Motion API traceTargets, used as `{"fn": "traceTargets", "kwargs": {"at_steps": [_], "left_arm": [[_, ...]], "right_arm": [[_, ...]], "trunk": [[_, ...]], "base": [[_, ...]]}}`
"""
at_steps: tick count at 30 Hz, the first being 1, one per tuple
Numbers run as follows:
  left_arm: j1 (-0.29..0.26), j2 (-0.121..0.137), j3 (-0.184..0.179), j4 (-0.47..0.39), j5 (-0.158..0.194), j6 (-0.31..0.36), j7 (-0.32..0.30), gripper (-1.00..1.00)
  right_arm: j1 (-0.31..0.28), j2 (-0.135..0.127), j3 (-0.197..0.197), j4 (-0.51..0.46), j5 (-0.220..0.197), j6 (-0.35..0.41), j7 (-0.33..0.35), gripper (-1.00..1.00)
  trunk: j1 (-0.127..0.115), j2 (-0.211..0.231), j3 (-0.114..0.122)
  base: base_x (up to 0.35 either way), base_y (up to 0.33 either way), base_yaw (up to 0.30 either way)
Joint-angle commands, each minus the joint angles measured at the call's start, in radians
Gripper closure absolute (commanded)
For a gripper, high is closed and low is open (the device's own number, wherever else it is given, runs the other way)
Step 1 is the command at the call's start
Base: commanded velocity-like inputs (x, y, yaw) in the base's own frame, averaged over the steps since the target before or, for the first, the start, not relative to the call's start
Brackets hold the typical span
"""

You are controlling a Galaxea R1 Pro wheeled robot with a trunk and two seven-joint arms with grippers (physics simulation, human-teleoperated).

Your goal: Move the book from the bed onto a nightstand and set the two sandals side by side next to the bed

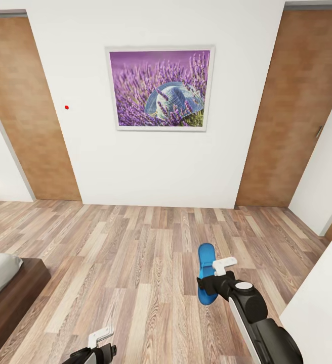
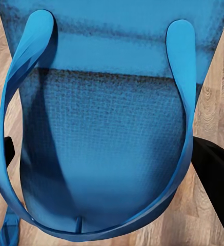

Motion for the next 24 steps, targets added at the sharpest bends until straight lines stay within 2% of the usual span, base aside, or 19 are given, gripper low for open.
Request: {"fn": "traceTargets", "kwargs": {"at_steps": [1,24], "left_arm": [[0.0,-0.001,0.003,-0.002,-0.003,0.005,0.001,-1.0],[0.0,-0.006,0.003,0.016,-0.003,0.007,-0.005,-1.0]], "right_arm": [[-0.001,0.0,0.0,-0.001,0.007,0.005,0.006,1.0],[-0.001,0.0,0.002,-0.004,0.007,0.004,0.007,1.0]], "trunk": [[0.0,-0.001,-0.001],[0.0,-0.001,-0.001]], "base": [[0.0,0.0,0.0],[0.0,0.0,0.0]]}}
